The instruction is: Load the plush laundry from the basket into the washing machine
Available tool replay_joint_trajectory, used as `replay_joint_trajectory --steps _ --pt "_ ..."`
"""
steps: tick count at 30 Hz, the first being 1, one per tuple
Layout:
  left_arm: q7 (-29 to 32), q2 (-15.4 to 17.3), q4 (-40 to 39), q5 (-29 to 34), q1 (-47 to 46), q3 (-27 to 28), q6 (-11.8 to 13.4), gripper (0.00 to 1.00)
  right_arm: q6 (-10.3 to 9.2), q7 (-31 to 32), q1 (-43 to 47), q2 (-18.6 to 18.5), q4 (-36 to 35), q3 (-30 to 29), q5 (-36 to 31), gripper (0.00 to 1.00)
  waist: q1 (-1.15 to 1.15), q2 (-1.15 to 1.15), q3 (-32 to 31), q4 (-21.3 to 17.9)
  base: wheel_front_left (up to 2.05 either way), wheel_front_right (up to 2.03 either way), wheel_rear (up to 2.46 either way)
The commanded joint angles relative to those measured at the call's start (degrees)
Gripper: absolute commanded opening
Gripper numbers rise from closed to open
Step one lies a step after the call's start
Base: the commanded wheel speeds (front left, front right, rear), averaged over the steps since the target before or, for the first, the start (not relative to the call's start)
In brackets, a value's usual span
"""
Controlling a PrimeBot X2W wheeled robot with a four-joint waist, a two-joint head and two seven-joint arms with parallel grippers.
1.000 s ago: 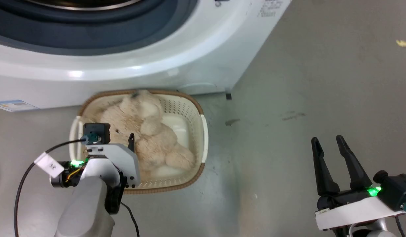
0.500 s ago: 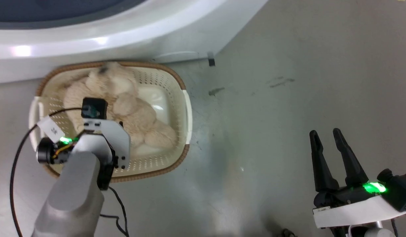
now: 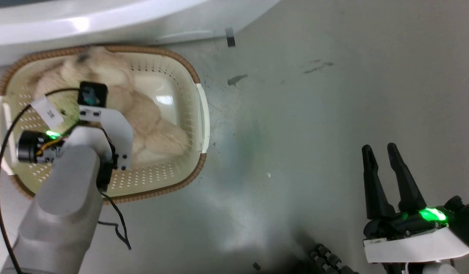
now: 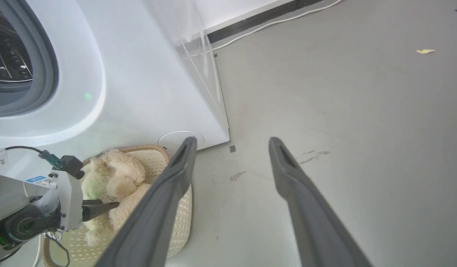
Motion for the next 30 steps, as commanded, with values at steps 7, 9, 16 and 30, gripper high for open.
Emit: replay_joint_trajectory --steps 7,9,16,30 --pt "2.87 -0.11 2.5 -3.5 -4.21 -0.97 1.07 1.0 -0.04 -1.44 -0.67 -0.01 -1.3 1.25 3.17 1.0 0.0 0.0 5.53 -1.52 0.0 0.0 0.0" --pt "3.5 -0.32 3.14 -4.28 -4.8 -1.29 1.16 1.0 -0.04 -1.68 -0.83 -0.01 -1.46 1.41 3.79 1.0 0.0 0.0 6.46 -1.86 0.0 0.0 0.0" --pt "6.14 -0.39 5.81 -6.28 -7.13 -2.91 1.45 1.0 -0.04 -2.51 -0.84 -0.01 -2.09 1.51 5.72 1.0 0.0 0.0 9.72 -3.08 0.0 0.0 0.0" --pt "10.73 0.99 3.49 -7.48 -6.42 -4.54 0.51 0.0 -0.04 -2.7 -3.54 -0.01 -0.69 2.89 6.56 1.0 0.0 0.0 9.48 -3.57 0.0 0.0 0.0"
